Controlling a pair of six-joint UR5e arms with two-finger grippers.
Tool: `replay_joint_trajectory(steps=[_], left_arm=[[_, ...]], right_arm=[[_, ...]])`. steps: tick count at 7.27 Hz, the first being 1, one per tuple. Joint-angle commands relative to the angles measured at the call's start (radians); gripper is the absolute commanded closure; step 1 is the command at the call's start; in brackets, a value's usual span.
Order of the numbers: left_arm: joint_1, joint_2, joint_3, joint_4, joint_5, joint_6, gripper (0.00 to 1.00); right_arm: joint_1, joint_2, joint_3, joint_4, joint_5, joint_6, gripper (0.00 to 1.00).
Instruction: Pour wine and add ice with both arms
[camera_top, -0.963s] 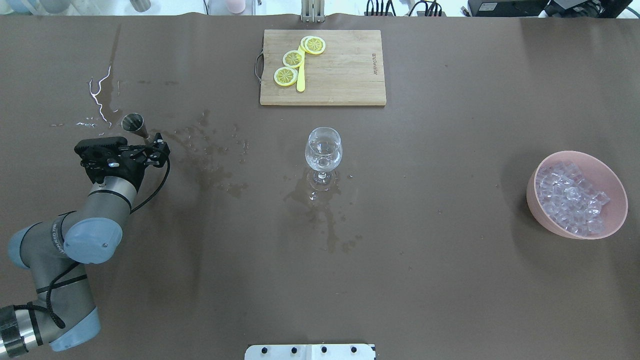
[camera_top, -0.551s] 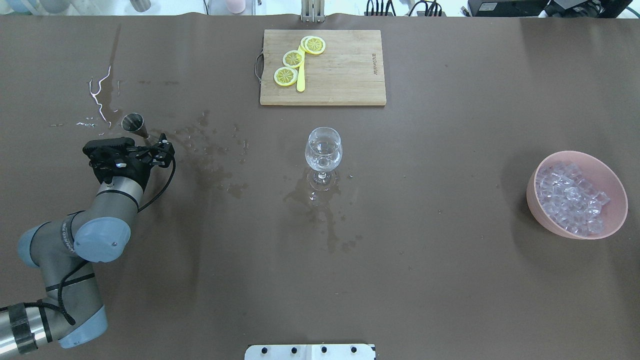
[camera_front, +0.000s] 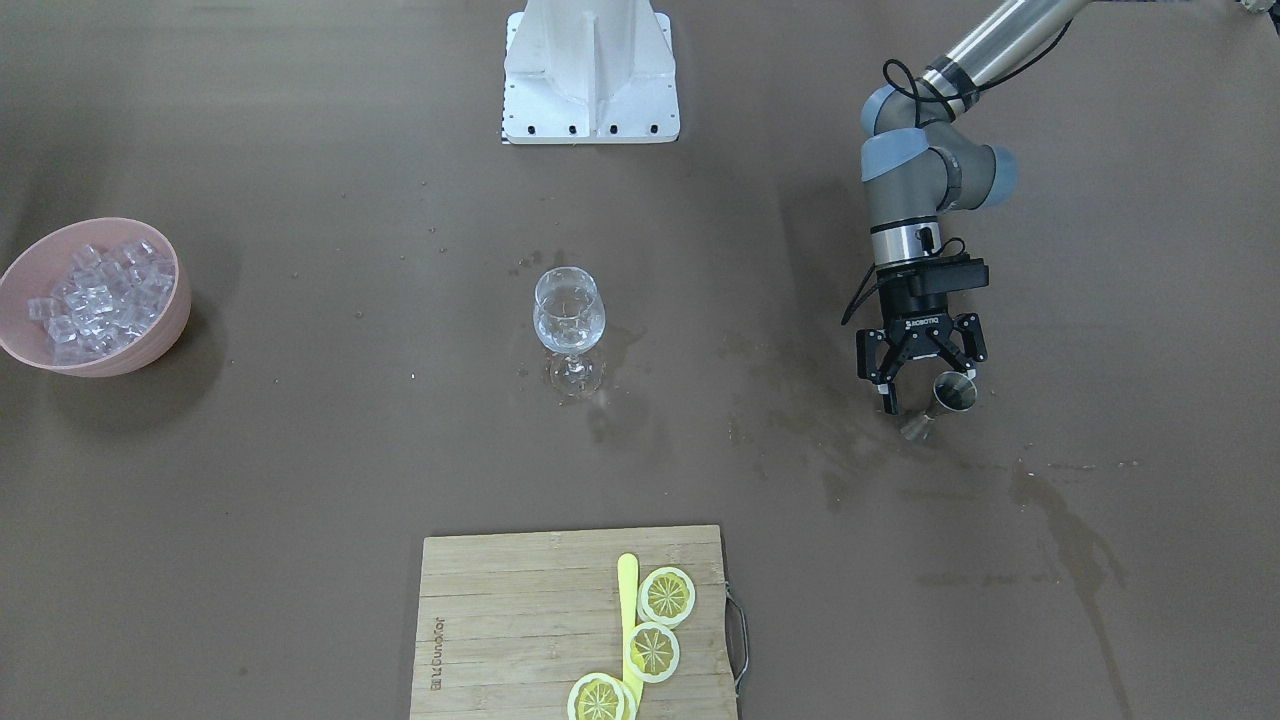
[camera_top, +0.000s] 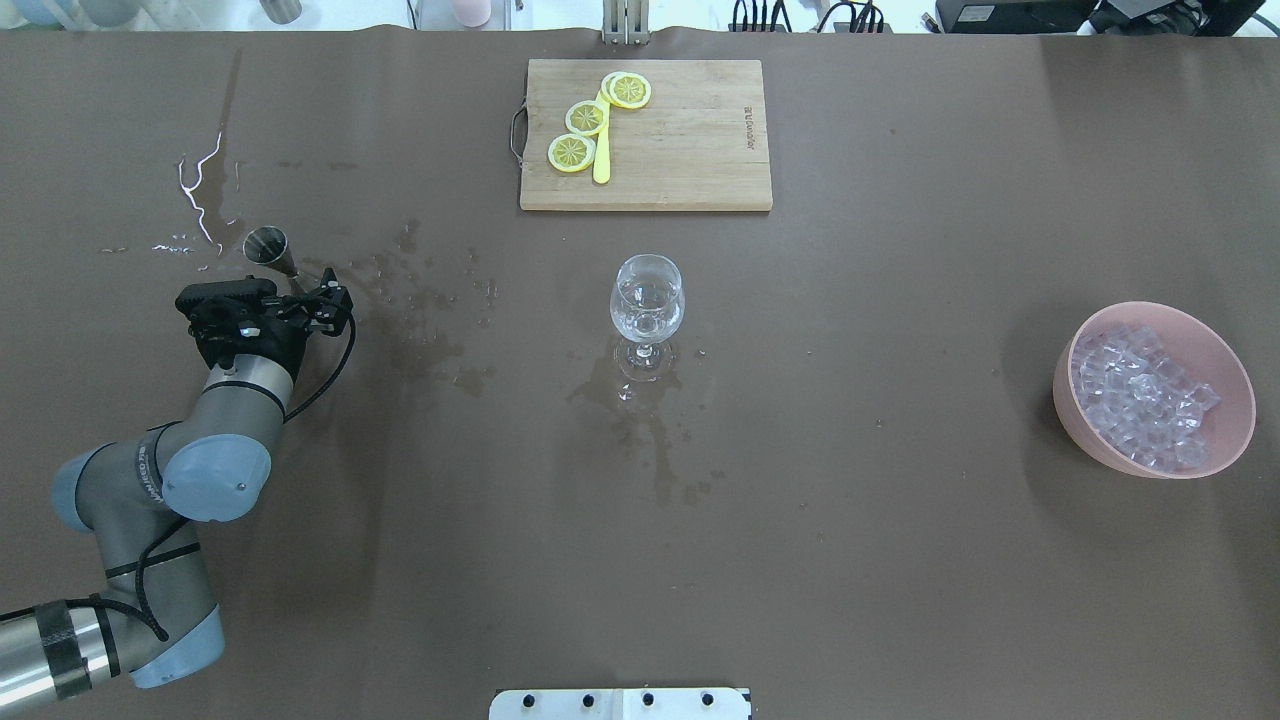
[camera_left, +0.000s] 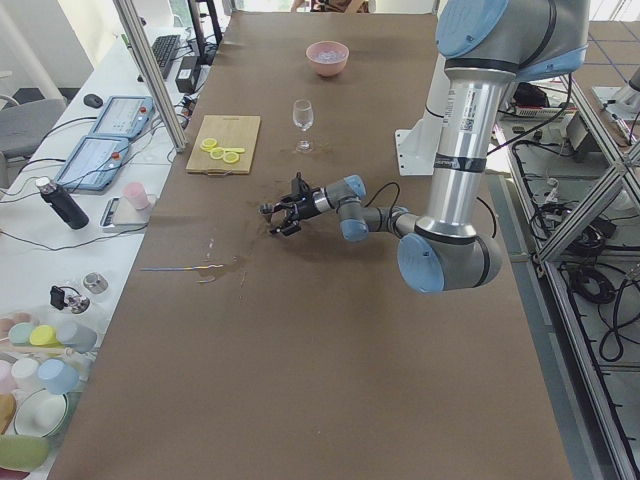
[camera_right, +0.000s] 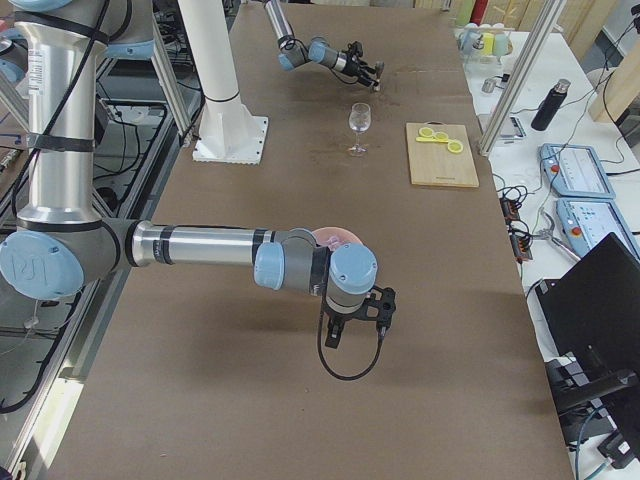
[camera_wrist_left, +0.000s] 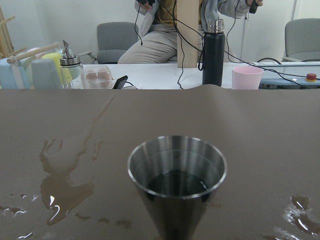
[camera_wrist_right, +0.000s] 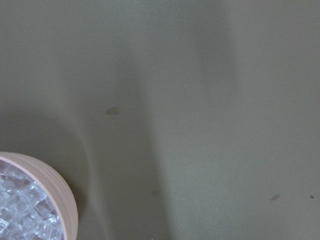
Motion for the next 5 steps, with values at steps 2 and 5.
replay_joint_trajectory(steps=[2, 5], left_arm=[[0.000, -0.001, 0.007, -0.010, 0.008, 0.003, 0.04], [0.002, -0.001, 0.007, -0.009, 0.006, 0.004, 0.31]], right_arm=[[0.000, 0.000, 0.000, 0.000, -0.002, 0.000, 0.00], [0.000, 0.002, -0.005, 0.000, -0.002, 0.000, 0.00]])
